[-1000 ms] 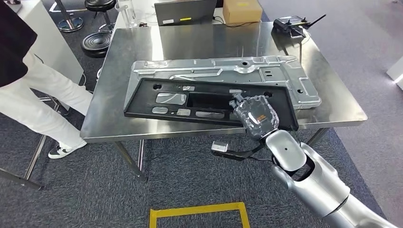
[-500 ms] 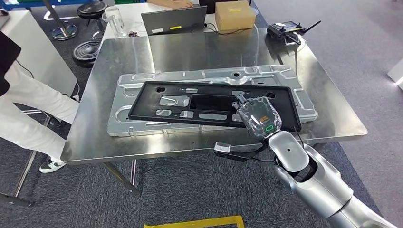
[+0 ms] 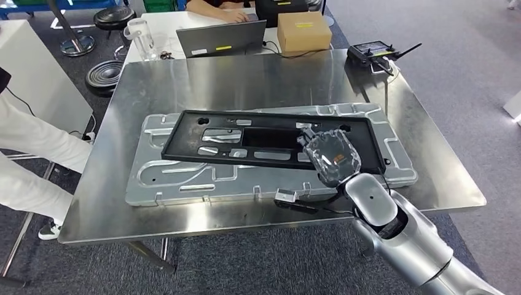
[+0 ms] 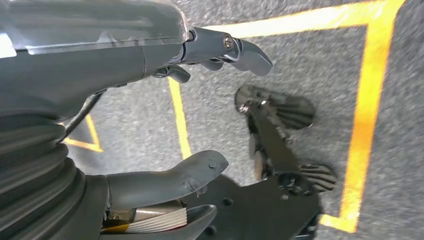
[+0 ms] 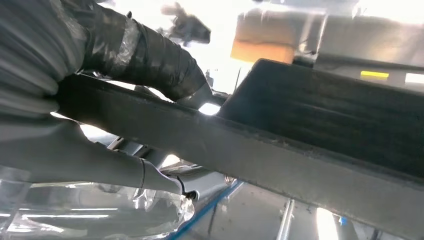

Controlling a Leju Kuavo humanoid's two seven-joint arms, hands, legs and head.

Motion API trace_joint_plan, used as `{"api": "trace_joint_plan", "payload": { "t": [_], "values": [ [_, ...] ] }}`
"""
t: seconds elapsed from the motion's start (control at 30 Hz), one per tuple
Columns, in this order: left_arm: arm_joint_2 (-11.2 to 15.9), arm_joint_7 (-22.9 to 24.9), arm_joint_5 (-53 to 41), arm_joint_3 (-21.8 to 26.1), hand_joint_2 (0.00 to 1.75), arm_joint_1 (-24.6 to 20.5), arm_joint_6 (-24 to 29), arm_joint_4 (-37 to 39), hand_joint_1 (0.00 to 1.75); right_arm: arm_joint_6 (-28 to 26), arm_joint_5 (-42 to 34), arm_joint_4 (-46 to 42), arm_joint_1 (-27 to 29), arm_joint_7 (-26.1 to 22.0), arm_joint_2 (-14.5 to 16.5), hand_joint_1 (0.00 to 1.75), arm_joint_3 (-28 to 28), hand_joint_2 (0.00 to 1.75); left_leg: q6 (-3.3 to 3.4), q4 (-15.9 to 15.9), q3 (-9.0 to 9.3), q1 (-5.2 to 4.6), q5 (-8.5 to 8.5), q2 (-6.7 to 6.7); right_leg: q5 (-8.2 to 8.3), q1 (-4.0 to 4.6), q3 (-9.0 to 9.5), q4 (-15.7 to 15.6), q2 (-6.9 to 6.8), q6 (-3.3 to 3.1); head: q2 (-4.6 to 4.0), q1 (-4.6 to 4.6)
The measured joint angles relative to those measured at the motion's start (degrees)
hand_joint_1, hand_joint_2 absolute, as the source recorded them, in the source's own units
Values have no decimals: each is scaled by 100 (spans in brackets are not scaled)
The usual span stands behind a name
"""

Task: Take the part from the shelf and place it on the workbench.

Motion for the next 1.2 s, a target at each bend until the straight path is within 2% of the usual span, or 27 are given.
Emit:
{"api": "trace_joint_plan", "payload": {
  "t": [0.07,0.1,0.13,0.2,0.23,0.27,0.3,0.33,0.37,0.4,0.43,0.47,0.5,0.53,0.63,0.67,0.7,0.77,0.8,0.83,0.87,0.93,0.97,1.0,1.13,1.2],
  "values": [
    [7,76,-2,-19,175,21,4,3,0,-105,-24,113,128,-61,33,175,-5,175,-85,25,49,0,-26,-2,-23,22,50,-30,5,-127,-1,6],
    [11,88,-3,-29,175,34,2,4,0,-124,-25,156,173,-75,43,175,-7,175,-116,111,44,5,0,11,-38,16,103,-53,13,-181,0,4],
    [16,91,-3,-38,175,41,2,5,0,-137,-21,196,197,-86,52,175,-9,175,-136,310,-37,8,42,27,-72,12,171,-83,17,-229,0,2],
    [24,97,-3,-51,175,50,5,8,0,-152,-24,259,209,-91,70,175,-11,175,-175,932,-419,21,4,57,-153,14,317,-127,21,-297,1,-2],
    [26,96,-1,-54,175,51,5,9,0,-158,-32,280,211,-95,85,175,-12,175,-195,1263,-671,24,-130,66,-203,20,386,-137,21,-317,1,-3],
    [27,90,7,-56,175,54,-2,10,0,-161,-43,298,216,-104,100,175,-12,175,-208,1500,-899,25,-332,69,-262,28,461,-142,25,-325,0,-3],
    [28,78,20,-56,175,59,-17,10,0,-159,-52,313,226,-117,115,175,-11,175,-211,1598,-1067,25,-525,72,-326,35,545,-144,30,-330,0,-3],
    [28,59,40,-57,175,67,-42,10,0,-154,-62,328,239,-129,127,175,-11,175,-198,1548,-1171,25,-631,74,-397,44,641,-144,35,-329,0,-3],
    [28,40,62,-57,175,74,-69,11,0,-150,-69,342,252,-138,137,175,-11,175,-171,1349,-1208,22,-561,75,-473,54,742,-144,40,-326,0,-3],
    [29,25,80,-57,175,82,-92,12,0,-147,-76,352,262,-142,146,175,-11,175,-129,1035,-1200,12,-277,76,-550,64,834,-147,41,-321,1,-3],
    [37,14,92,-57,175,94,-109,16,0,-144,-82,364,266,-143,155,175,-11,175,-85,696,-1195,-5,134,70,-622,79,914,-133,45,-311,1,-2],
    [44,9,97,-57,175,104,-117,20,0,-143,-88,374,268,-146,167,175,-12,175,-47,440,-1186,-25,493,65,-689,93,963,-122,58,-288,0,-1],
    [53,5,99,-57,175,111,-123,24,0,-141,-93,384,272,-150,179,175,-13,175,-16,286,-1182,-46,766,58,-746,100,989,-115,72,-257,0,-1],
    [61,0,100,-57,175,115,-126,27,0,-139,-97,395,276,-155,188,175,-13,175,1,241,-1187,-64,881,49,-787,102,1005,-113,88,-222,-1,-1],
    [63,-15,102,-56,175,98,-129,28,0,-138,-107,408,278,-165,196,175,-19,175,53,163,-1100,-47,892,51,-905,96,1032,-94,86,-131,-1,0],
    [62,-19,102,-55,175,91,-129,28,0,-138,-108,409,272,-165,196,175,-27,175,79,119,-1060,-31,885,56,-1000,97,959,68,77,-110,0,0],
    [62,-23,102,-55,175,85,-129,28,0,-139,-109,412,270,-165,197,175,-36,175,106,95,-1027,-22,869,59,-1135,88,800,357,67,-94,0,2],
    [62,-30,111,-54,175,75,-133,28,0,-138,-113,423,278,-165,199,87,-46,87,148,95,-992,-26,817,61,-1389,79,322,1118,63,-58,-1,2],
    [62,-31,118,-53,175,73,-137,28,0,-137,-118,433,291,-168,200,44,-46,44,155,104,-973,-28,786,58,-1405,73,118,1379,62,-41,0,2],
    [62,-27,124,-50,175,73,-140,28,0,-134,-124,444,302,-171,201,0,-46,0,155,116,-946,-28,752,52,-1302,68,6,1443,60,-31,-1,3],
    [61,-12,127,-48,175,74,-148,28,0,-132,-133,453,307,-176,201,0,-46,0,148,132,-911,-28,714,44,-1089,65,2,1291,58,-29,-1,3],
    [58,40,121,-46,87,81,-167,28,0,-119,-157,464,306,-197,201,0,-46,0,116,169,-841,-31,635,26,-576,68,212,600,55,-56,-1,4],
    [57,63,121,-45,44,80,-176,29,0,-113,-172,468,297,-210,205,0,-46,0,93,193,-831,-41,606,18,-429,79,320,280,56,-81,-1,4],
    [56,75,126,-43,0,79,-181,30,0,-108,-185,473,293,-219,211,0,-46,0,73,213,-837,-51,585,11,-361,84,388,72,58,-104,-1,3],
    [57,138,143,-28,0,79,-165,39,0,-104,-239,490,277,-241,258,0,-46,0,110,203,-847,-74,574,3,-370,93,423,-51,77,-128,-2,0],
    [57,170,142,-26,0,77,-161,46,0,-104,-259,497,269,-260,272,0,-46,0,92,183,-831,-73,579,6,-376,98,425,-51,82,-140,-1,-1]
  ]
}}
